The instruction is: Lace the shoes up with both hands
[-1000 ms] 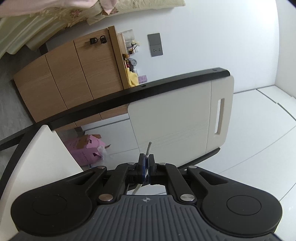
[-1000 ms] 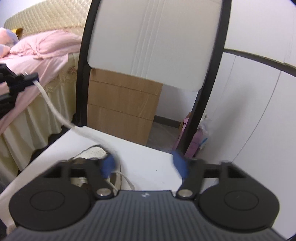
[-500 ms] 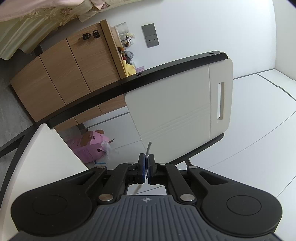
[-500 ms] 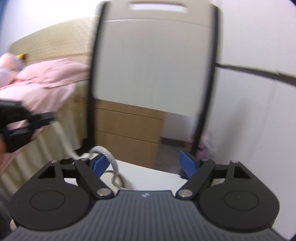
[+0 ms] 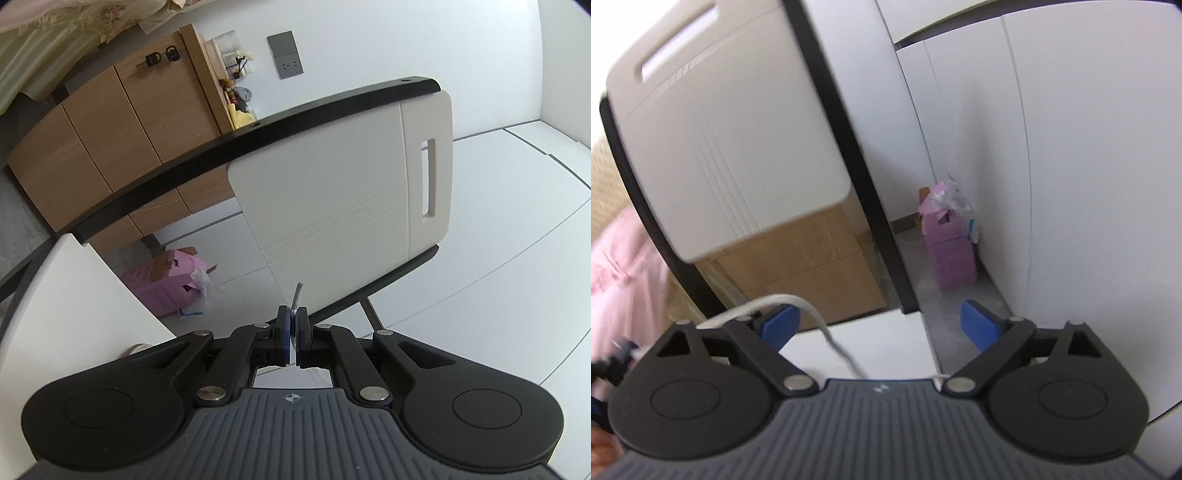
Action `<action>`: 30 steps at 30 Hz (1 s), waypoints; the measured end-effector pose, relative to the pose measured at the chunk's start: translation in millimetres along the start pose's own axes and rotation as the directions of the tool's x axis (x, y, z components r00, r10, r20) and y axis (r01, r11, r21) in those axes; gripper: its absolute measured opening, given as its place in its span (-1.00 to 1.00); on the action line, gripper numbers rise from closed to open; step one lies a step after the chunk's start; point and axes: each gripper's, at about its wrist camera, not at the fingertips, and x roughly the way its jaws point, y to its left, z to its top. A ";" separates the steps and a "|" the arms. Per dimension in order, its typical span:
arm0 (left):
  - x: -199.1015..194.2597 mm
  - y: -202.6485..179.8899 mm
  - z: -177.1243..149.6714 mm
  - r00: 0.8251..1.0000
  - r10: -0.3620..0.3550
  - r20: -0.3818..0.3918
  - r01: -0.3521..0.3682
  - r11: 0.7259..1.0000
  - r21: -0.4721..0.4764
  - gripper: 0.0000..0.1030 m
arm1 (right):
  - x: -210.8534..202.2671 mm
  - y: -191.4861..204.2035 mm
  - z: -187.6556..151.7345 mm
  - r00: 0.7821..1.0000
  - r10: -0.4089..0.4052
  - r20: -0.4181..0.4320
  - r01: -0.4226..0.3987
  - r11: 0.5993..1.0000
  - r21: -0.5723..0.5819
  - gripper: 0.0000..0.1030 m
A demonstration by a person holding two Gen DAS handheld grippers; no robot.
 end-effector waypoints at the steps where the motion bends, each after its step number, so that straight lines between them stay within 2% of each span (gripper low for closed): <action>1: -1.3 0.9 0.3 1.000 0.000 0.003 0.000 1.000 -0.003 -0.95 | -5.3 -4.6 4.5 1.000 0.009 0.008 -0.010 1.000 0.026 0.90; 3: -1.5 1.7 0.6 1.000 0.005 -0.003 -0.005 1.000 -0.007 -0.95 | -14.1 -9.3 10.0 1.000 0.021 0.018 -0.022 0.998 0.051 0.90; 5: 0.2 1.4 -0.7 1.000 0.010 -0.017 -0.010 1.000 -0.005 -0.95 | -20.4 -3.6 10.3 0.999 0.036 0.021 -0.036 0.999 0.019 0.90; 8: 4.1 0.2 -4.1 0.999 0.006 -0.047 -0.006 1.000 0.001 -0.95 | -23.1 23.2 -1.1 0.997 0.072 -0.003 -0.072 0.991 -0.114 0.90; 10: 6.5 -1.3 -6.5 0.998 0.001 -0.065 0.000 1.000 0.008 -0.95 | -22.1 45.8 -15.6 0.993 0.111 -0.029 -0.115 0.964 -0.239 0.90; 12: 9.2 -2.3 -9.2 0.996 -0.007 -0.084 0.007 1.000 0.008 -0.95 | -21.3 75.3 -36.5 0.988 0.137 -0.070 -0.153 0.902 -0.404 0.88; 15: 12.8 -5.9 -13.2 0.993 -0.016 -0.116 0.019 1.000 0.023 -0.95 | -18.5 117.7 -68.7 0.974 0.182 -0.134 -0.226 0.768 -0.600 0.85; 18: 13.8 -10.1 -16.8 0.989 -0.025 -0.146 0.033 0.998 0.050 -0.95 | -13.0 152.8 -98.5 0.965 0.195 -0.173 -0.258 0.623 -0.739 0.59; 20: 12.9 -10.9 -17.6 0.987 -0.029 -0.157 0.038 0.998 0.056 -0.95 | -7.6 169.1 -110.2 0.967 0.193 -0.168 -0.249 0.563 -0.788 0.52; 22: 11.6 -10.5 -17.0 0.986 -0.034 -0.160 0.043 0.998 0.052 -0.95 | -4.2 179.8 -114.9 0.966 0.202 -0.163 -0.250 0.551 -0.796 0.38; 26: 10.3 -8.8 -16.1 0.986 -0.047 -0.158 0.053 0.998 0.035 -0.95 | 1.6 194.7 -121.0 0.964 0.225 -0.139 -0.242 0.540 -0.806 0.28; 29: 10.5 -7.4 -16.9 0.985 -0.048 -0.164 0.054 0.998 0.032 -0.95 | 5.2 199.7 -124.9 0.962 0.246 -0.118 -0.239 0.550 -0.800 0.14; 30: 10.8 -7.8 -17.2 0.985 -0.048 -0.165 0.054 0.998 0.032 -0.95 | 4.2 199.9 -125.3 0.962 0.249 -0.112 -0.235 0.551 -0.800 -0.02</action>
